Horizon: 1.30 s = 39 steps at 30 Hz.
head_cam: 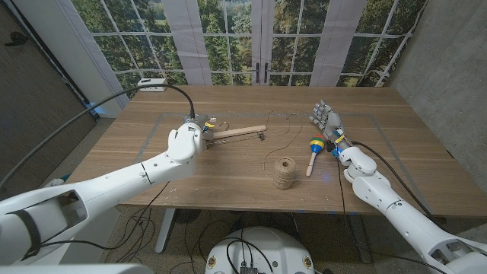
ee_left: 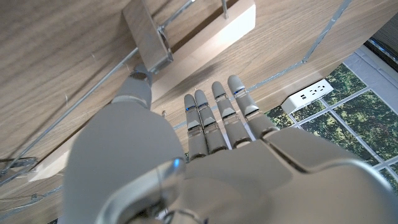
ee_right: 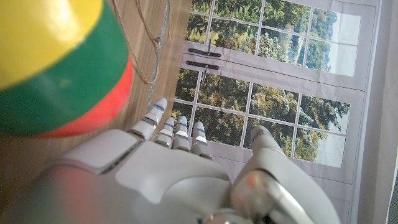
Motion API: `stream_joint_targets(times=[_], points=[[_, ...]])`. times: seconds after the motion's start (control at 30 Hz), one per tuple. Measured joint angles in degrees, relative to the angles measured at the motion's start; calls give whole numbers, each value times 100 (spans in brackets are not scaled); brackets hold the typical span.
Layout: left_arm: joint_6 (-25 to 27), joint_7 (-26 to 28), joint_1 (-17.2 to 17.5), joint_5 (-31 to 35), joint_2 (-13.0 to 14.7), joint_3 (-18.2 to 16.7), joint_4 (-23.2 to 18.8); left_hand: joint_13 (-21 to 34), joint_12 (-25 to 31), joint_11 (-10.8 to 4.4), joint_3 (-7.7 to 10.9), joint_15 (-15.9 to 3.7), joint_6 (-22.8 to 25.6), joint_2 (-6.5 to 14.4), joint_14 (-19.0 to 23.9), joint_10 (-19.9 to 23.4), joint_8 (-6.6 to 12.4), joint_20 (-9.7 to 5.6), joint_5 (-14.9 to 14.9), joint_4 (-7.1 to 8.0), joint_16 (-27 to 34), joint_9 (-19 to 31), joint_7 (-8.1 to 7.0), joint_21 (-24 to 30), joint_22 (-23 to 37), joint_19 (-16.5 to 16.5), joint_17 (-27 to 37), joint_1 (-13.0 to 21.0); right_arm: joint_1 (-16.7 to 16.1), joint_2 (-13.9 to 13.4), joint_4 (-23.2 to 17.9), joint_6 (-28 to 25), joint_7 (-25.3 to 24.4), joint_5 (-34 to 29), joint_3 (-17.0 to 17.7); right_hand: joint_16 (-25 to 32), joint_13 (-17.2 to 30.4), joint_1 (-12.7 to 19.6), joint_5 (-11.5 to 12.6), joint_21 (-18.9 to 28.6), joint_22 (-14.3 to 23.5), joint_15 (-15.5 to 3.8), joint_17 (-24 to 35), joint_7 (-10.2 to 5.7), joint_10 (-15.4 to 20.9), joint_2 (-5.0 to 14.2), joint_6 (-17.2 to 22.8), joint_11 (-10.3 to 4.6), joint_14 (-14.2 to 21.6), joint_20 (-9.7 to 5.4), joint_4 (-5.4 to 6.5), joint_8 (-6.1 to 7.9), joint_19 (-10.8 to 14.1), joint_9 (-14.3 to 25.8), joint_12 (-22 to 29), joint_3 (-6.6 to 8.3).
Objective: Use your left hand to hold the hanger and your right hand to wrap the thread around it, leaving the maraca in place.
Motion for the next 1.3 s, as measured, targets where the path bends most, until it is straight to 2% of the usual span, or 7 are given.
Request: stream_joint_targets(times=[0.3, 0.37, 0.6, 0.87, 1.07, 1.2, 1.3], points=[[-394, 576, 328, -391, -91, -366, 121, 28, 14, 32, -23, 8, 106, 87, 114, 112, -1, 97, 1, 23, 0, -1, 42, 84, -14, 398, 0, 98, -13, 6, 17, 26, -26, -2, 9, 0, 0, -27, 0, -21, 0, 21, 4, 0, 0, 27, 0, 0, 21, 0, 0, 0, 0, 0, 0, 0], [-540, 744, 485, -518, -101, -548, 171, 51, 40, 27, -21, -3, 149, 100, 181, 154, -1, 86, -12, 24, 0, -1, 30, 84, -41, 446, -11, 110, -18, 6, 17, 31, -42, -3, 13, 0, 0, -27, 0, -21, 0, 21, 4, 0, 0, 27, 0, 0, 21, 0, 0, 0, 0, 0, 0, 0], [-893, 1073, 624, -789, -107, -699, 245, 72, 61, 11, 20, 2, 234, 243, 287, 257, 21, -35, -39, 28, 0, -1, 50, 84, -41, 638, -36, 252, -51, 3, 5, 35, -81, -4, 39, 0, 0, -27, 0, -21, 0, 21, 4, 0, 0, 27, 0, 0, 21, 14, 0, 0, 14, 0, 0, 0], [-1201, 1107, 690, -1092, -111, -782, 416, 111, 37, 108, 316, -11, 290, 643, 340, 306, 35, -83, -61, 4, 4, 12, 102, 89, -37, 885, -21, 653, -103, -3, -35, 45, -131, -4, 58, 0, 0, -27, 0, -21, 0, 62, 5, -32, 21, 27, 31, -22, 63, 32, 0, 0, 32, 0, 0, 0], [-1378, 1174, 672, -1204, -121, -804, 548, 161, 97, 139, 602, -31, 746, 949, 814, 704, 131, -217, -128, 20, 68, 24, 93, 113, -55, 1190, -64, 889, -143, -12, -84, 60, -179, -4, 77, 0, -1, -27, 0, -21, -1, 82, 4, -31, 20, 27, 31, -21, 82, 32, 0, 0, 31, 0, 0, 0], [-1485, 1337, 694, -1224, -128, -811, 613, 171, 220, 146, 758, 32, 1159, 1002, 1159, 1154, 201, -378, -167, -19, 286, 0, 92, 209, -42, 1460, -65, 942, -169, -20, -122, 62, -207, -9, 88, 45, -1, -27, 0, -21, 0, 82, 4, -31, 20, 27, 31, -21, 82, 52, 0, 0, 52, 0, 0, 0], [-1608, 1519, 733, -1280, -142, -826, 678, 223, 338, 289, 855, 58, 1303, 713, 1211, 1374, 202, -447, -227, -121, 642, 5, 173, 347, -22, 1530, -64, 1234, -193, -25, -154, 63, -237, -18, 92, 45, 0, -27, 0, -21, 0, 61, 4, -31, 20, 26, 31, -21, 103, 52, 0, 0, 52, 0, 0, 0]])
